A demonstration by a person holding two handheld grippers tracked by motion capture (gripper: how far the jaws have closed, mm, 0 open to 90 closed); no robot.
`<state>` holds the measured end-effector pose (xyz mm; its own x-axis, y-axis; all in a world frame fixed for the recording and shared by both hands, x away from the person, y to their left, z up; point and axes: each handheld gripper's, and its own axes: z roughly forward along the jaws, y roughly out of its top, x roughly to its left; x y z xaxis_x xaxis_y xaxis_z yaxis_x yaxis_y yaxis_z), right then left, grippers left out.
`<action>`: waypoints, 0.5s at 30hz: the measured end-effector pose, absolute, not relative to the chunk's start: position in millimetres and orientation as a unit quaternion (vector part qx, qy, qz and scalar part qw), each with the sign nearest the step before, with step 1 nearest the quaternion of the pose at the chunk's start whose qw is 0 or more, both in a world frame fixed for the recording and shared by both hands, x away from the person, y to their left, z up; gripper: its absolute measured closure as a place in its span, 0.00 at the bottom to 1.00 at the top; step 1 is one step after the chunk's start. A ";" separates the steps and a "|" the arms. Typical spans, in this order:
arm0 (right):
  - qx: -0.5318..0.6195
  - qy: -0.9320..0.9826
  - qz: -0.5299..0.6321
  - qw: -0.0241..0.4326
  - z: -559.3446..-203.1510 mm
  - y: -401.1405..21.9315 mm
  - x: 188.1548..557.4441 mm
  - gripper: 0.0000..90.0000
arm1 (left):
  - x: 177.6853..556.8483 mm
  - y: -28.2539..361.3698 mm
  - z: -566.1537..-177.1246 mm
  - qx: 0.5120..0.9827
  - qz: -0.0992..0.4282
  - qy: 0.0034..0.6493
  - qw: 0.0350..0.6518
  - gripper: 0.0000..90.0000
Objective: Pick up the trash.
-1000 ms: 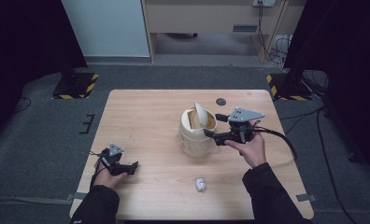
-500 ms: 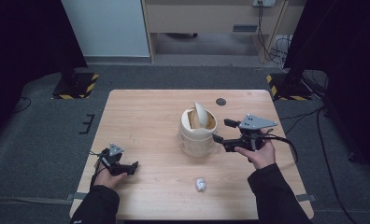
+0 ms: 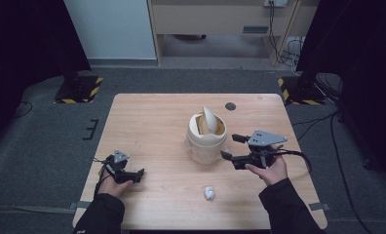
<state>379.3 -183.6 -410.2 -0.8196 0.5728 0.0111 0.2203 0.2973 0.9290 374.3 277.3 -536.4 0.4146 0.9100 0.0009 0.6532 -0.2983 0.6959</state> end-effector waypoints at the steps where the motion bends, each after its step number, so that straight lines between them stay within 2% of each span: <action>1: 0.251 0.788 0.538 0.163 -410.8 -183.1 377.4 0.28 | 374.3 277.3 -536.4 0.780 0.203 0.501 0.316 0.00; 15: 0.226 0.818 0.511 0.137 -433.5 -167.5 358.6 0.33 | 374.3 277.2 -536.4 0.780 0.204 0.501 0.315 0.00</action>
<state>358.6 -167.5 -433.5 -0.8604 0.5096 0.0073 0.2302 0.3759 0.8976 374.3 277.2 -536.4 0.4143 0.9102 0.0014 0.6534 -0.2985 0.6956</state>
